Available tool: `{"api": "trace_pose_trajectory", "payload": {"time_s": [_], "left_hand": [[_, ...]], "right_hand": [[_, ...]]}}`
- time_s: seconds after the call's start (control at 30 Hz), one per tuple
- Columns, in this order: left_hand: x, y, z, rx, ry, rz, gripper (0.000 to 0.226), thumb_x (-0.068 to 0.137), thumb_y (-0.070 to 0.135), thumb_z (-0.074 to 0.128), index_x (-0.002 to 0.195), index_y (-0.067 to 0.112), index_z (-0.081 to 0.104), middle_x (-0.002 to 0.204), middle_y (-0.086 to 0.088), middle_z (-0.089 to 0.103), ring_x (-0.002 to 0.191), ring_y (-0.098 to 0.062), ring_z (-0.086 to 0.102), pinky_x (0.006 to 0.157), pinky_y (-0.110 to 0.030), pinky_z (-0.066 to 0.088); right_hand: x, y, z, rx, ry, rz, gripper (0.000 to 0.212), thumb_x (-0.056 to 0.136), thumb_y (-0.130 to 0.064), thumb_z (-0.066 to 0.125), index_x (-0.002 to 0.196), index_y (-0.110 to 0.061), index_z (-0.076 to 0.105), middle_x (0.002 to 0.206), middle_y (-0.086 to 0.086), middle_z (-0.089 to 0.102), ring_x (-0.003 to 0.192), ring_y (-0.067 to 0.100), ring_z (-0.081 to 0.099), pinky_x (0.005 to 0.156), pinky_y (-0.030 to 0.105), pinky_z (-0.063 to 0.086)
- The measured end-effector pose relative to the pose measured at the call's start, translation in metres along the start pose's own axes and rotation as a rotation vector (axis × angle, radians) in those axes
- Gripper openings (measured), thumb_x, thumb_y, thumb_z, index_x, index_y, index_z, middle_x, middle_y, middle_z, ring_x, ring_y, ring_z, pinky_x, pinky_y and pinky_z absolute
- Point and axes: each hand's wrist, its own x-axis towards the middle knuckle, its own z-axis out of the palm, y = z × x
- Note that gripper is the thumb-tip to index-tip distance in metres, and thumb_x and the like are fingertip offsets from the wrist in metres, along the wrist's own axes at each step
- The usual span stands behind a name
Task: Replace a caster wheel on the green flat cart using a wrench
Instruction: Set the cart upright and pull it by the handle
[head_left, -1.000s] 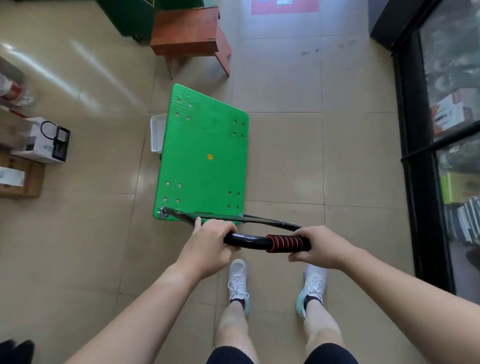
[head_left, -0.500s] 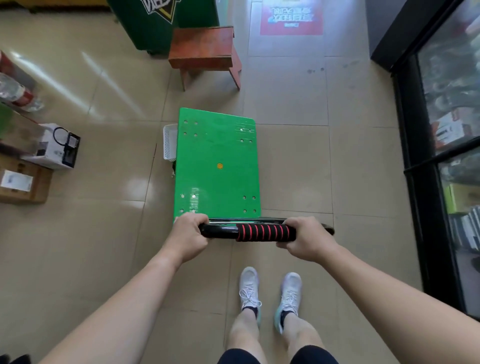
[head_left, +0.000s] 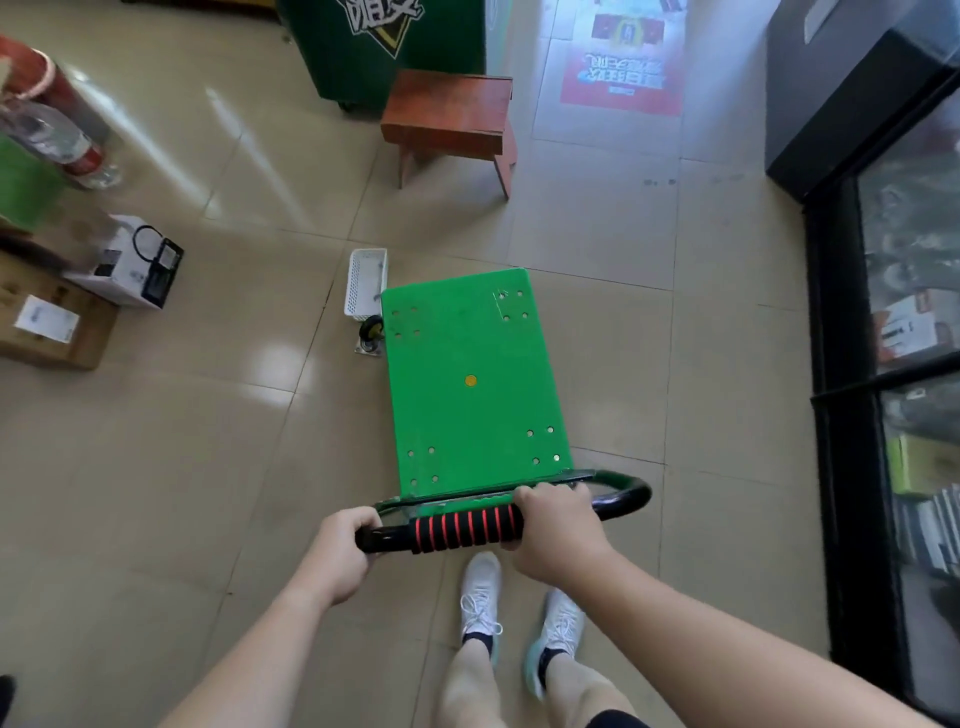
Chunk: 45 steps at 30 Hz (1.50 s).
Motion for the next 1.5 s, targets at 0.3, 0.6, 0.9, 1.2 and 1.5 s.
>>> {"api": "trace_pose_trajectory", "payload": {"time_s": [0.3,0.6,0.9,1.2,1.5], "left_hand": [[-0.017,0.02,0.0,0.268,-0.058,0.37,0.054,0.073,0.035,0.082,0.124,0.037,0.064,0.108,0.015,0.052,0.106,-0.014,0.052,0.101,-0.035,0.042],[0.035,0.055,-0.023,0.41,-0.003,0.517,0.044,0.09,0.041,0.072,0.131,0.029,0.062,0.116,0.009,0.066,0.108,-0.022,0.062,0.094,-0.039,0.041],[0.136,0.109,-0.095,0.491,-0.073,0.55,0.05,0.096,0.048,0.066,0.141,0.031,0.053,0.128,0.007,0.064,0.117,-0.024,0.062,0.097,-0.038,0.044],[0.224,0.165,-0.146,0.517,-0.034,0.535,0.042,0.095,0.056,0.063,0.124,0.027,0.057,0.108,0.003,0.063,0.097,-0.024,0.063,0.083,-0.039,0.048],[0.252,0.178,-0.16,0.494,-0.037,0.499,0.044,0.099,0.058,0.057,0.126,0.023,0.056,0.105,0.002,0.058,0.1,-0.023,0.06,0.099,-0.047,0.048]], "right_hand": [[-0.001,-0.033,0.013,0.066,-0.001,0.042,0.031,0.086,-0.036,0.065,0.108,-0.023,0.047,0.099,-0.002,0.061,0.091,0.025,0.059,0.09,0.041,0.038],[0.039,-0.001,-0.027,0.205,0.002,-0.127,0.032,0.089,-0.033,0.063,0.119,-0.023,0.059,0.108,0.002,0.062,0.098,0.025,0.058,0.089,0.035,0.045],[0.133,-0.011,-0.06,-0.083,0.32,0.035,0.035,0.061,-0.038,0.076,0.089,-0.025,0.06,0.076,-0.005,0.06,0.067,0.025,0.059,0.069,0.036,0.03],[0.22,-0.002,-0.133,0.015,0.305,0.079,0.033,0.088,-0.044,0.06,0.112,-0.023,0.051,0.105,0.0,0.056,0.101,0.027,0.054,0.097,0.047,0.031],[0.252,0.012,-0.158,0.061,0.246,0.011,0.035,0.094,-0.04,0.06,0.124,-0.022,0.053,0.112,0.003,0.061,0.104,0.029,0.058,0.099,0.047,0.038]]}}
